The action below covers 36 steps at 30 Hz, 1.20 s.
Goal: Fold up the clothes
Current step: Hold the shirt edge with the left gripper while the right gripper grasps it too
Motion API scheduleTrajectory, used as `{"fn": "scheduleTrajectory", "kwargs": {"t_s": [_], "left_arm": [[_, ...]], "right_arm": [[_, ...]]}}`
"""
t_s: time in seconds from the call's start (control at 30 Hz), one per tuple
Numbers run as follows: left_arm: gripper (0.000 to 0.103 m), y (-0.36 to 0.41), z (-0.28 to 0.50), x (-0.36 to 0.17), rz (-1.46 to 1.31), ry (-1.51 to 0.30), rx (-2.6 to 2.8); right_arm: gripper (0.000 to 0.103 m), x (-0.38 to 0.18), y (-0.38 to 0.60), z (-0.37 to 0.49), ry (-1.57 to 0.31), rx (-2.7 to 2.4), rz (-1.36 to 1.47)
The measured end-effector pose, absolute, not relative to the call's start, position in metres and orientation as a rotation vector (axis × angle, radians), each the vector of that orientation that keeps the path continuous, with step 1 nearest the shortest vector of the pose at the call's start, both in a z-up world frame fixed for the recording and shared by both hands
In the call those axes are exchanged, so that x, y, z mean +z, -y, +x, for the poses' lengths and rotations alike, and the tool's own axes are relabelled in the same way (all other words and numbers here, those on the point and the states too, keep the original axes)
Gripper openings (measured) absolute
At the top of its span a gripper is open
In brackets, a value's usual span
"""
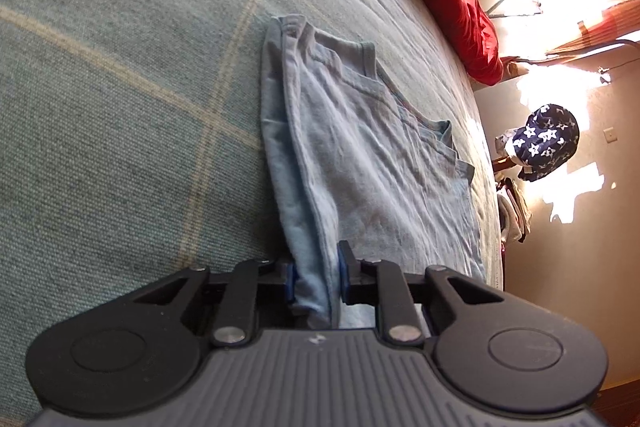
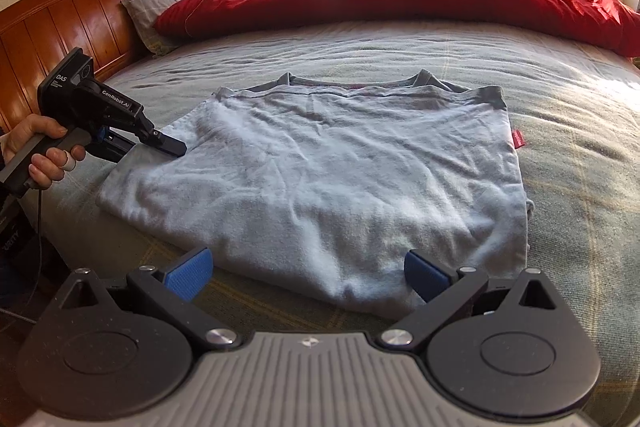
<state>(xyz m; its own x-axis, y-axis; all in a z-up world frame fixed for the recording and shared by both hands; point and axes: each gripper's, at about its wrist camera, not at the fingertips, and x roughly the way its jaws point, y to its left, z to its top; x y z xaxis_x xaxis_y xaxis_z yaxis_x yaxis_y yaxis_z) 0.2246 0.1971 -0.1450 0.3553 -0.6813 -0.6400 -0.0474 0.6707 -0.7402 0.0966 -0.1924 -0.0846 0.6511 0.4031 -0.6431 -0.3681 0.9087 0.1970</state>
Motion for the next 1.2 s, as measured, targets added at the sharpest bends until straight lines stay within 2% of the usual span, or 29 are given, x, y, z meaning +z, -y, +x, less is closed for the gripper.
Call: {"fn": "scheduleTrajectory", "kwargs": {"t_s": [0.43, 0.53, 0.77, 0.83, 0.9, 1.07, 1.13, 1.2], "left_arm": [[0.021, -0.2, 0.249, -0.149, -0.804, -1.105, -0.44], [0.031, -0.202, 0.24, -0.15, -0.826, -1.083, -0.481], [0.035, -0.209, 0.209, -0.147, -0.85, -1.088, -0.49], [0.026, -0.207, 0.206, -0.143, -0.821, -1.081, -0.464], [0.013, -0.203, 0.205, -0.137, -0.768, -1.086, -0.423], [0.013, -0.197, 0.211, -0.115, -0.738, -1.055, -0.44], [0.013, -0.195, 0.213, -0.107, -0.73, -1.048, -0.453], [0.013, -0.193, 0.214, -0.104, -0.727, -1.052, -0.456]], "right_arm": [[0.103, -0.068, 0.171, 0.098, -0.694, 0.502, -0.025], [0.103, -0.062, 0.155, 0.101, -0.674, 0.559, -0.079], [0.103, -0.056, 0.101, 0.109, -0.627, 0.709, -0.267], [0.103, -0.056, 0.088, 0.112, -0.62, 0.744, -0.293], [0.103, -0.057, 0.076, 0.112, -0.61, 0.776, -0.323], [0.1, -0.058, 0.039, 0.101, -0.547, 0.827, -0.476], [0.089, -0.061, 0.023, 0.094, -0.495, 0.817, -0.557], [0.084, -0.067, 0.006, 0.089, -0.46, 0.792, -0.639]]}}
